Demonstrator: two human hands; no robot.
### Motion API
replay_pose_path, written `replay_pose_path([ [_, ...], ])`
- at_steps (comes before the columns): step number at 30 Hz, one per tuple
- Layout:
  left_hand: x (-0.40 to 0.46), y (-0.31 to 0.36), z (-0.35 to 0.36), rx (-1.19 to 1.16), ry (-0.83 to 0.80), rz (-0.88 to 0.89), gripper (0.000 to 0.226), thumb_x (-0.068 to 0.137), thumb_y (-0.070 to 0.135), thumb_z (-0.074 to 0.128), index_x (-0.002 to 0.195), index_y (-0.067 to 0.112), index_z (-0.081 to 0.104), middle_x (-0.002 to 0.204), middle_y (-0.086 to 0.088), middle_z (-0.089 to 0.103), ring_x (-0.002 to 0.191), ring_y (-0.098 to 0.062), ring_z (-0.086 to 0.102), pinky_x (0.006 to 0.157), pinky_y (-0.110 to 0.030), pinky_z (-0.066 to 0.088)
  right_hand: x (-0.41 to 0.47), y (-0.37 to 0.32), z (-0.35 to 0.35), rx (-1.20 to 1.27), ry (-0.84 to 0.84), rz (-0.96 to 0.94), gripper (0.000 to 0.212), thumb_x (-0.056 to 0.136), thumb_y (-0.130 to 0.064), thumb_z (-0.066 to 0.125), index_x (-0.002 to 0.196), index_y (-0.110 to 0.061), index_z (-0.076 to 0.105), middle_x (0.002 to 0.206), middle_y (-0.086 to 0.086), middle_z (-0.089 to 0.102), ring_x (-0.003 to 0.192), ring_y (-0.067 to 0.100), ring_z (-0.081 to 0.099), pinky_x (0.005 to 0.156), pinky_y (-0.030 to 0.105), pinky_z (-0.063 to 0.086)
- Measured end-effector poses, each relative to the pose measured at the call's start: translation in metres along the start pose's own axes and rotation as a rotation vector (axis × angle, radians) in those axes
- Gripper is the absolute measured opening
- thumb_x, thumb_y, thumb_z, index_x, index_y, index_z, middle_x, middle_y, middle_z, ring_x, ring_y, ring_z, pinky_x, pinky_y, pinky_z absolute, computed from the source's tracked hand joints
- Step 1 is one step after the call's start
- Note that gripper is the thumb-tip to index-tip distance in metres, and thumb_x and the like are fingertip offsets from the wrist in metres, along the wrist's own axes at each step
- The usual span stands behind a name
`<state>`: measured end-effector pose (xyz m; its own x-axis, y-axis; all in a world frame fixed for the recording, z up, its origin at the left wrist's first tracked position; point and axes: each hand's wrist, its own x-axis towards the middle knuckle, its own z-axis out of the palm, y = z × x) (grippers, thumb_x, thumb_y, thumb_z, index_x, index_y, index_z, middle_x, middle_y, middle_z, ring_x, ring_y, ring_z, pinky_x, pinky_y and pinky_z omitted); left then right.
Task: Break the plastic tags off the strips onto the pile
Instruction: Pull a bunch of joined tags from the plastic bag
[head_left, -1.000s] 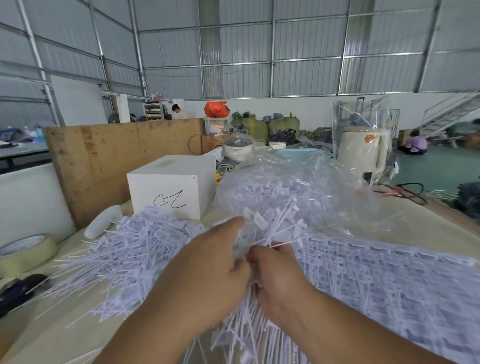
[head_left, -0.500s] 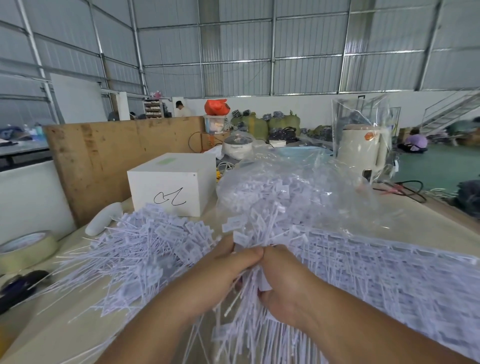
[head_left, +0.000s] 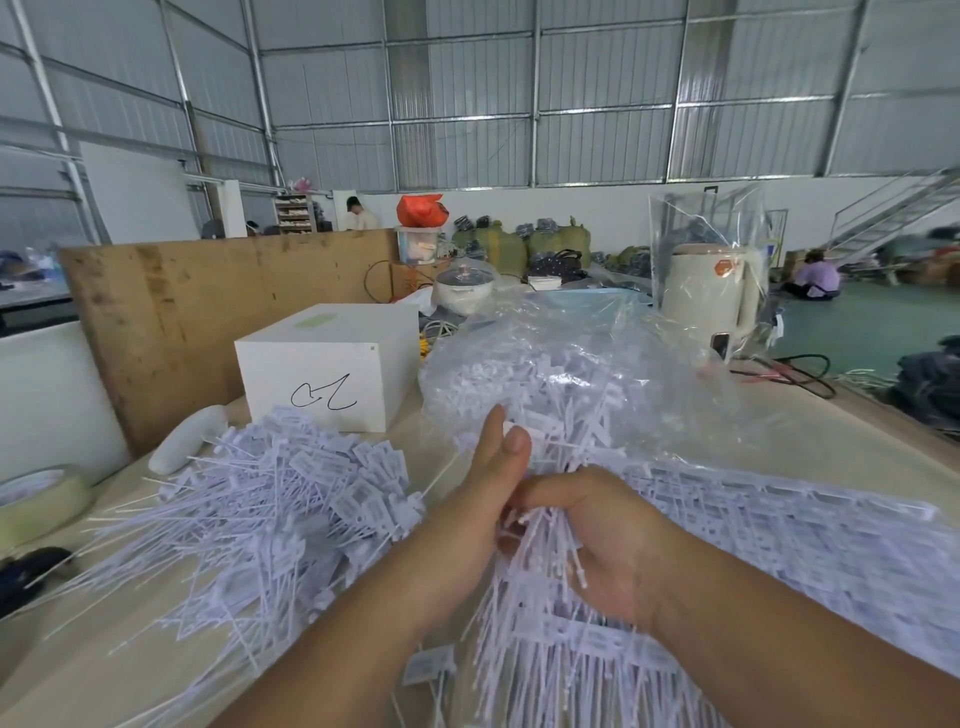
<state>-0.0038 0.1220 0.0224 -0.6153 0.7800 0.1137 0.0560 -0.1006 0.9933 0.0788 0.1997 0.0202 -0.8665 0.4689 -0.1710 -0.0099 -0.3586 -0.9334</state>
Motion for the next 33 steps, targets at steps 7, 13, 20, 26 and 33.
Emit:
replay_pose_path([
  [7, -0.02, -0.016, -0.03, 0.76, 0.138, 0.272, 0.069, 0.081, 0.076, 0.037, 0.143, 0.05, 0.019, 0.141, 0.027, 0.034, 0.126, 0.001, 0.043, 0.098, -0.03, 0.038, 0.003, 0.0, -0.016, 0.034, 0.171, -0.083, 0.051, 0.069, 0.019, 0.061, 0.119, 0.011, 0.053, 0.079, 0.021, 0.063, 0.06, 0.03, 0.065, 0.057, 0.036, 0.055],
  [13, 0.011, -0.027, -0.06, 1.125, 0.169, -0.086, 0.048, 0.087, 0.039, 0.06, 0.13, 0.02, 0.049, 0.117, -0.003, 0.059, 0.109, -0.026, 0.054, 0.094, -0.04, 0.046, -0.007, -0.006, -0.018, 0.013, 0.193, -0.067, 0.041, 0.071, 0.017, 0.061, 0.109, 0.004, 0.053, 0.083, 0.021, 0.058, 0.053, 0.023, 0.06, 0.038, 0.022, 0.044],
  [20, 0.018, -0.028, -0.039, 0.868, 0.124, 0.028, 0.027, 0.093, 0.032, 0.051, 0.079, 0.017, 0.069, 0.074, -0.001, 0.07, 0.069, -0.019, 0.065, 0.073, -0.036, 0.049, -0.006, 0.001, -0.02, -0.005, 0.19, -0.067, 0.037, 0.07, 0.018, 0.063, 0.079, -0.007, 0.036, 0.083, 0.008, 0.054, 0.084, 0.025, 0.056, 0.101, 0.056, 0.043],
  [26, -0.001, -0.01, 0.002, 0.249, -0.073, -0.184, 0.048, 0.093, 0.061, 0.043, 0.084, 0.023, 0.072, 0.083, -0.004, 0.073, 0.077, -0.019, 0.072, 0.071, -0.029, 0.051, -0.002, 0.007, -0.009, -0.006, 0.202, -0.07, 0.067, 0.061, 0.003, 0.069, 0.121, -0.001, 0.04, 0.107, 0.017, 0.068, 0.097, 0.033, 0.067, 0.094, 0.056, 0.05],
  [33, -0.004, 0.015, 0.033, -0.015, -0.242, -0.274, 0.065, 0.086, 0.067, 0.048, 0.127, 0.018, 0.065, 0.116, -0.007, 0.069, 0.106, -0.017, 0.064, 0.096, -0.027, 0.048, 0.001, -0.001, -0.024, -0.022, 0.118, -0.047, 0.069, 0.081, -0.006, 0.063, 0.139, 0.0, 0.028, 0.127, 0.005, 0.061, 0.112, 0.019, 0.06, 0.093, 0.038, 0.047],
])
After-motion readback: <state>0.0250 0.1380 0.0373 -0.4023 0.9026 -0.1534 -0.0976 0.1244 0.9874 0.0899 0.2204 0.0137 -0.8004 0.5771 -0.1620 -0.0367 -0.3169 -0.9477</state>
